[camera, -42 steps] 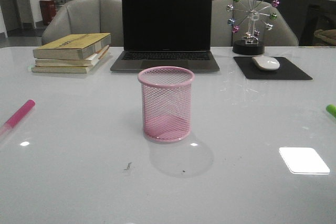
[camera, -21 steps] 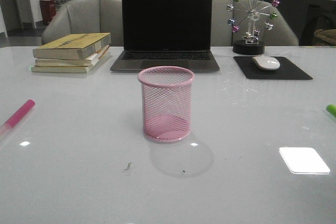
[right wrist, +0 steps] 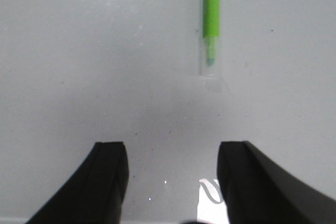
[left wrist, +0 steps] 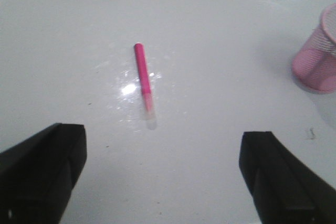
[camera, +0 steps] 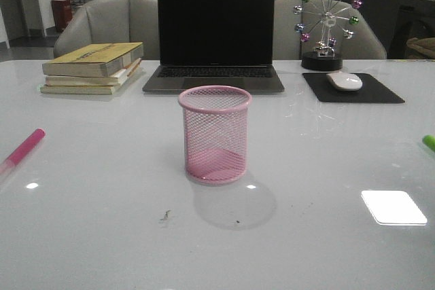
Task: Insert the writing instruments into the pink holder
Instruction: 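Grasp the green marker with the right gripper and lift it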
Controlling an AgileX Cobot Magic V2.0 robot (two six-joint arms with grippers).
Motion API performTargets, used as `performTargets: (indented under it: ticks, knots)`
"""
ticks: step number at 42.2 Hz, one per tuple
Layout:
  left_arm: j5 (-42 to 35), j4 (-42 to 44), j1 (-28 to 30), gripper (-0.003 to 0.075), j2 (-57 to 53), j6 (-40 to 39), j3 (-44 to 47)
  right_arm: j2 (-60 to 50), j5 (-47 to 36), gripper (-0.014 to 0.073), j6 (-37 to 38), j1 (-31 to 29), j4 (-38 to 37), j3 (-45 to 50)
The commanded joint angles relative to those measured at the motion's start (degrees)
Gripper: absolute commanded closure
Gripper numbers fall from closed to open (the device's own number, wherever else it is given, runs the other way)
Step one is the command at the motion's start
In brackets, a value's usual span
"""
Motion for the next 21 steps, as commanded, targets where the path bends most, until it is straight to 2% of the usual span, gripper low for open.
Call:
performTargets:
  ticks: [1,11,21]
  knots:
    - [-4.72,-1.02,-5.44,0.0067,-0.04,0.30,-1.73,5.19,-3.16,0.0097,-0.09,-1.47,0.43,-4.86]
    - [-4.84,-1.02,-16.34,0.0067,-0.04,0.30,-1.73,19.93,-4.87,0.0097,-1.74,-1.47,-1.33,-14.33]
    - [-4.84,-1.02,-20.34,0.0067,-0.04,0.30,-1.73,31.42,-2.94,0.0097,-1.74,-1.47,-6.81,-23.84]
